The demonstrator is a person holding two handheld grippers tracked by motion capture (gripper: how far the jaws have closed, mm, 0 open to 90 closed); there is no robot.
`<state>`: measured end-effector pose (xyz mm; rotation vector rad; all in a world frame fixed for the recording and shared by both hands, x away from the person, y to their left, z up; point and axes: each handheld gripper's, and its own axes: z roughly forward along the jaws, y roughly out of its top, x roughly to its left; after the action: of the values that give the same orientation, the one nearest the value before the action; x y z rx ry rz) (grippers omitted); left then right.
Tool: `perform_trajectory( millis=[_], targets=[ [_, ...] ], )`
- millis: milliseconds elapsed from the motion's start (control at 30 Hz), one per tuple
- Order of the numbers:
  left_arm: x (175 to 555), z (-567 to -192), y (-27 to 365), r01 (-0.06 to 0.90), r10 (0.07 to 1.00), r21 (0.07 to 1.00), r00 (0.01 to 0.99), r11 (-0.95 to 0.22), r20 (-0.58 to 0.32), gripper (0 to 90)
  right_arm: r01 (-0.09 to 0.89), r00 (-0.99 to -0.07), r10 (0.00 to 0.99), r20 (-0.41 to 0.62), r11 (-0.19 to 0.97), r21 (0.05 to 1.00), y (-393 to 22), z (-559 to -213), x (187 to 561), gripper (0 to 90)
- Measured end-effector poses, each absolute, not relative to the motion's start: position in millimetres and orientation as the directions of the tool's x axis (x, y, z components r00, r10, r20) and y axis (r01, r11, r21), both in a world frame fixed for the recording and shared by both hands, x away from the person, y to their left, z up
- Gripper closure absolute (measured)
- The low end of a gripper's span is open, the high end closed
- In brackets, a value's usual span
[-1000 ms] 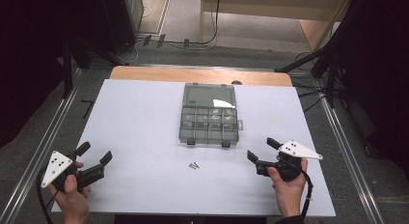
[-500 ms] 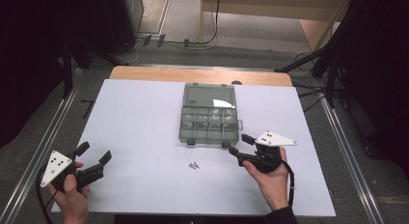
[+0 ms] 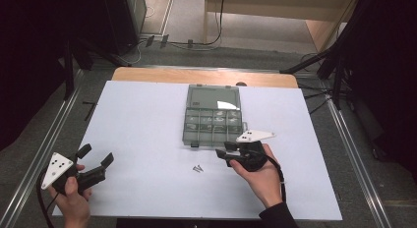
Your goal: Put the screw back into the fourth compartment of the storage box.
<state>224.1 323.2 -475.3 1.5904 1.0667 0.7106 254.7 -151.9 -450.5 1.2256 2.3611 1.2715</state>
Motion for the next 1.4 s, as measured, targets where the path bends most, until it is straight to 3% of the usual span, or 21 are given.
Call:
perform_trajectory(
  millis=[267,467,767,900,1133,1400],
  targets=[
    [225,-476,324,0.289,0.901,0.956,0.426,-0.054,-0.078,16.3,0.612,-0.661,0.718,0.218,0.348,0.71,-134,-454,266,62.0],
    [226,-476,323,0.292,0.9,0.954,0.43,-0.069,-0.066,16.3,0.639,-0.685,0.686,0.246,0.403,0.656,-118,-462,270,74.4],
    [227,-476,322,0.298,0.899,0.952,0.432,-0.066,-0.073,16.3,0.698,-0.655,0.712,0.253,0.441,0.563,-96,-478,276,72.3],
    [227,-476,322,0.3,0.899,0.951,0.432,-0.068,-0.072,16.3,0.693,-0.666,0.714,0.218,0.483,0.536,-89,-483,275,76.2],
    [227,-476,322,0.305,0.899,0.95,0.431,-0.071,-0.071,16.3,0.733,-0.643,0.719,0.265,0.477,0.484,-80,-488,277,81.0],
    [228,-476,323,0.302,0.901,0.951,0.427,-0.06,-0.078,16.3,0.721,-0.647,0.737,0.193,0.51,0.469,-76,-492,274,86.2]
  ],
)
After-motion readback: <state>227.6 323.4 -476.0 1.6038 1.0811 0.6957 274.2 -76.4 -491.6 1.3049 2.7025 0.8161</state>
